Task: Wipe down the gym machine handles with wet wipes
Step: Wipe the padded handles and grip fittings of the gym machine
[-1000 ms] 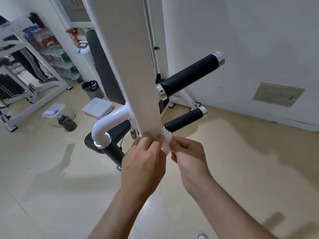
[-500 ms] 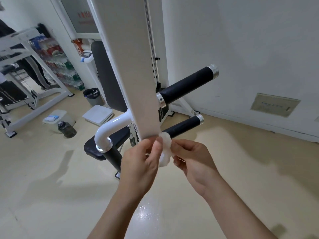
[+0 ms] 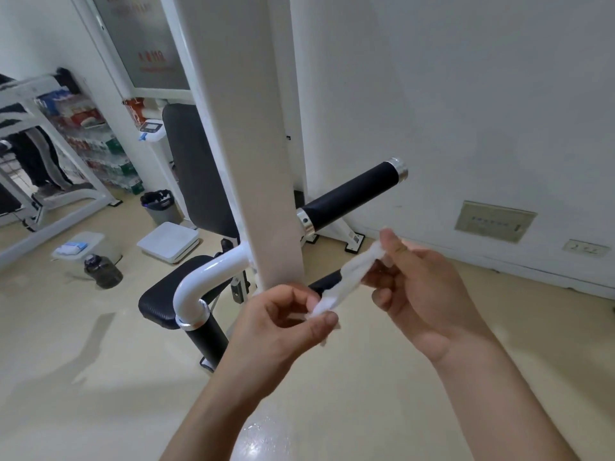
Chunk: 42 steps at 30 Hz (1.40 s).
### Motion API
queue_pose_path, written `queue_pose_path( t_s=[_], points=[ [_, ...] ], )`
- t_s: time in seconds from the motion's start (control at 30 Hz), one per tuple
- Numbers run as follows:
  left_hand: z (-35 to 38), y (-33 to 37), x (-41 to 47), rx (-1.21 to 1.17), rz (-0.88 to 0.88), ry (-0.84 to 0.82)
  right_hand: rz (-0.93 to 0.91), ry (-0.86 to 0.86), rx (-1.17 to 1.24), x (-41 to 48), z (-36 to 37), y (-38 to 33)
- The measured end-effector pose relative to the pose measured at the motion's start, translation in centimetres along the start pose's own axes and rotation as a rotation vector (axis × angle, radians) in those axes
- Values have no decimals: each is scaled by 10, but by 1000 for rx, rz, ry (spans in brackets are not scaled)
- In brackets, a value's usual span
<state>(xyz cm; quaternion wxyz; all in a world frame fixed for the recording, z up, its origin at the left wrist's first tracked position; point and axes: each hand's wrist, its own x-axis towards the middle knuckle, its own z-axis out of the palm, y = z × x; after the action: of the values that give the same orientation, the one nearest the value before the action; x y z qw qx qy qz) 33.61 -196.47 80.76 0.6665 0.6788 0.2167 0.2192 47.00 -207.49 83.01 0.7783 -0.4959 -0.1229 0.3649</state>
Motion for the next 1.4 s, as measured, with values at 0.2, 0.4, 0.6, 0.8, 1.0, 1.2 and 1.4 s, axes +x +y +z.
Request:
queue_pose_path(
  t_s=[0.2,0.4,0.6,0.8,1.0,1.2,1.4],
  points=[
    [-1,5,-10,-168,68,-148,128,68,507,-11,-1,-2],
    [-1,22,-17,-7,243,-17,-91,-39,103,-24,-14,-4],
    [7,48,-9,283,428,204,-194,-299,-833,-53,-6,-13],
    [17,34,-2,154,384,234,-214,-292,-278,-51,-2,-16],
    [30,22,-10,382,457,192,-138,-197,86,-34,12,1],
    [17,26,-4,921,724,412,-462,35,-476,-4,26,5],
    [-2,38,9,1176,869,643,-971,158,-1035,26,50,10]
  ],
)
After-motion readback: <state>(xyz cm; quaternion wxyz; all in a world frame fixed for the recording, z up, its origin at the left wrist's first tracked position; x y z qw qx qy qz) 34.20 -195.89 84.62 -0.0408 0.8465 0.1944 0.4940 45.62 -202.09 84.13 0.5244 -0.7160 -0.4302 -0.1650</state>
